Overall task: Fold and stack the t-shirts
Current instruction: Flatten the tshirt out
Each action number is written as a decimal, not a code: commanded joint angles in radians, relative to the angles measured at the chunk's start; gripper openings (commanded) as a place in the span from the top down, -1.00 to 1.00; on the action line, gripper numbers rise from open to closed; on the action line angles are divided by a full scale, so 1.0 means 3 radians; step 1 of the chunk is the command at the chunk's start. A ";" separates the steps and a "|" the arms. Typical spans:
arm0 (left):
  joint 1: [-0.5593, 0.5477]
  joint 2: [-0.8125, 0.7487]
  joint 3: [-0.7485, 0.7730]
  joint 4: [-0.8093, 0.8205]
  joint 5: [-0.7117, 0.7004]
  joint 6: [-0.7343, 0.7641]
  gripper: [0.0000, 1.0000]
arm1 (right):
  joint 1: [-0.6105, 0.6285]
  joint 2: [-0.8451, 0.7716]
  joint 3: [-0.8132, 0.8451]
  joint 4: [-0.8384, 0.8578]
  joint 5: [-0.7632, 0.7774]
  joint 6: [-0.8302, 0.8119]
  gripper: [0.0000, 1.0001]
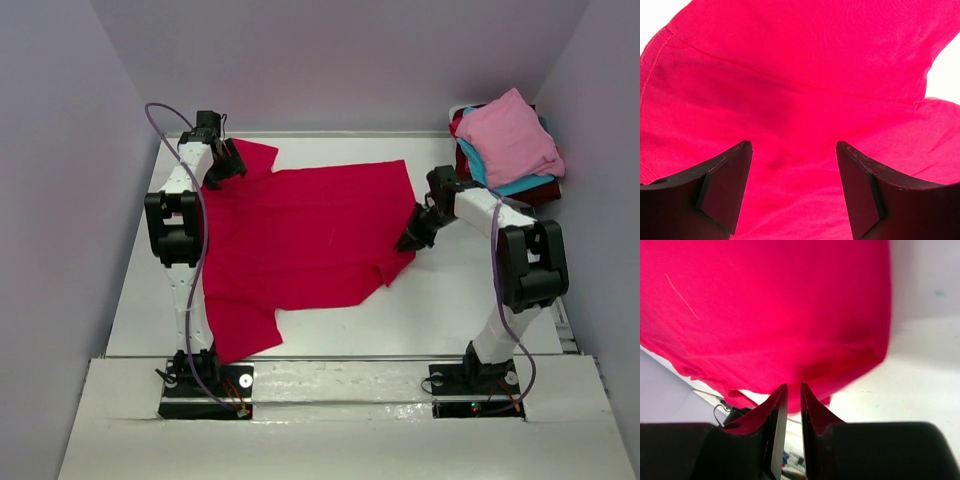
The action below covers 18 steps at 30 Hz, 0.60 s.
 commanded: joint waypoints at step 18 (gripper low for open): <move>0.0010 -0.0199 0.0032 0.0017 -0.0010 0.0052 -0.59 | 0.0456 0.0396 0.0731 -0.0658 0.0325 -0.0145 0.42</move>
